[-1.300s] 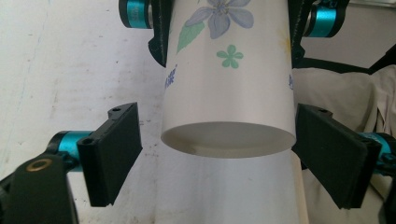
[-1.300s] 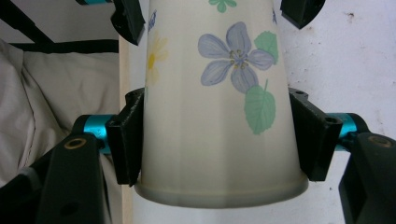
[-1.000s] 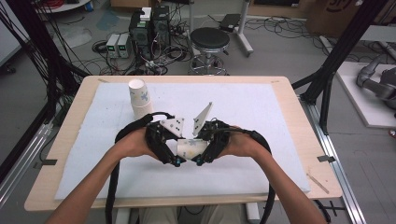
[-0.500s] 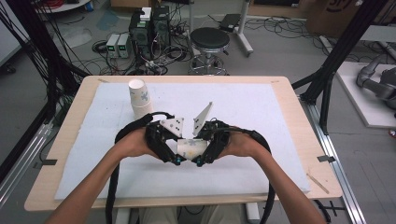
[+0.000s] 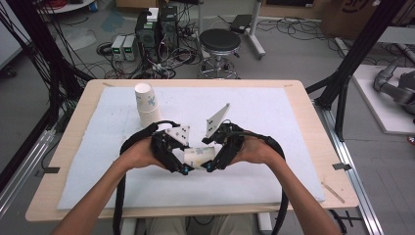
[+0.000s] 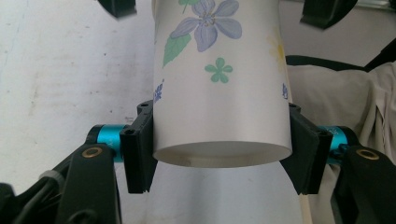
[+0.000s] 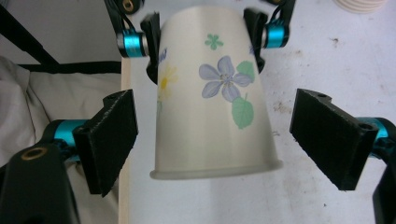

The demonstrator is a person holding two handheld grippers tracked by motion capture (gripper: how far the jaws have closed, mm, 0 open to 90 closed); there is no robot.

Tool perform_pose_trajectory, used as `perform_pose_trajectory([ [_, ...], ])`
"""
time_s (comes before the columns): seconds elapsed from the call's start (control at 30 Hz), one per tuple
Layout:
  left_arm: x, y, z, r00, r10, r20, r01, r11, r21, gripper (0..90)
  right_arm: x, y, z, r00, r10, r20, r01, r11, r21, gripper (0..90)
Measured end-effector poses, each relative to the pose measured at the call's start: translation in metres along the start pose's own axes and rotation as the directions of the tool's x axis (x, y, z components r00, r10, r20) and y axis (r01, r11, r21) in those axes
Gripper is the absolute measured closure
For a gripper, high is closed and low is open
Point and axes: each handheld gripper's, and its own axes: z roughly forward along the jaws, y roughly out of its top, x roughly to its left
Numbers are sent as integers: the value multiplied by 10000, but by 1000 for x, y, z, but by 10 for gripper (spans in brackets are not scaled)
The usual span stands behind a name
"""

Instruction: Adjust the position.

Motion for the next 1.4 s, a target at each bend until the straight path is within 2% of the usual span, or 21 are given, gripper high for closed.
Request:
perform_pose_trajectory([
  [0.1,-1,-5,3,9998,-182,-1,182,9998,-51,366,-2,-1,-5,10000,-24,23,25,9994,-350,158],
  [0.23,-1,-9,4,9998,-180,-48,179,9996,-235,366,-3,-2,-10,9999,26,110,-20,9982,-603,157],
  [0.33,-2,-13,3,9995,-289,-154,279,9978,-607,366,-2,-4,-14,9998,78,203,-59,9959,-908,158],
  [0.47,-3,-20,1,9983,-504,-283,464,9908,-1270,366,-2,-8,-20,9992,69,383,-14,9900,-1413,157],
  [0.53,-4,-23,-2,9978,-577,-336,511,9836,-1727,366,-2,-10,-23,9992,121,384,-49,9829,-1838,158],
  [0.63,-6,-29,-4,9967,-711,-382,599,9690,-2398,366,-2,-16,-27,9994,271,212,-207,9657,-2589,158],
  [0.7,-7,-33,-6,9960,-785,-429,637,9588,-2767,366,-2,-23,-28,9987,423,299,-312,9518,-3051,158],
  [0.73,-8,-37,-6,9955,-834,-441,660,9497,-3060,366,-2,-26,-28,9981,515,340,-379,9460,-3219,158],
  [0.77,-8,-39,-6,9952,-894,-406,711,9416,-3291,366,-2,-30,-28,9979,590,260,-462,9350,-3516,158],
  [0.8,-9,-42,-6,9944,-995,-370,794,9282,-3634,366,-2,-33,-28,9978,640,199,-521,9279,-3692,158],
  [0.87,-10,-47,-7,9938,-1052,-371,817,9126,-4007,366,0,-38,-26,9968,763,239,-605,9155,-3978,158],
  [0.9,-10,-50,-7,9933,-1108,-335,855,8975,-4326,365,0,-40,-25,9972,723,209,-573,9094,-4120,158],
  [0.97,-11,-56,-6,9915,-1280,-235,993,8612,-4985,365,1,-45,-23,9966,813,133,-672,8962,-4386,158],
  [1.03,-11,-61,-6,9899,-1395,-253,1035,8334,-5428,365,1,-49,-21,9957,921,-41,-834,8805,-4666,158],
  [1.07,-11,-63,-6,9895,-1417,-272,1027,8242,-5570,365,1,-52,-18,9954,961,-61,-870,8701,-4852,158],
  [1.13,-11,-66,-6,9887,-1477,-272,1033,7999,-5912,365,1,-55,-15,9949,1002,-149,-944,8635,-4954,158],
  [1.17,-11,-67,-7,9885,-1487,-269,1022,7888,-6062,365,1,-57,-13,9946,1026,-181,-975,8563,-5072,158],
  [1.27,-11,-69,-8,9885,-1489,-257,964,7527,-6513,365,0,-60,-8,9929,1159,-283,-1139,8494,-5153,158],
  [1.3,-11,-70,-9,9890,-1463,-231,940,7404,-6655,365,0,-61,-7,9926,1175,-318,-1167,8437,-5240,158],
  [1.37,-11,-70,-10,9888,-1470,-253,910,7290,-6784,365,1,-63,-5,9916,1245,-341,-1232,8335,-5386,158],
  [1.4,-11,-71,-10,9887,-1478,-253,909,7252,-6825,365,0,-65,-3,9916,1241,-356,-1229,8231,-5545,158],
])
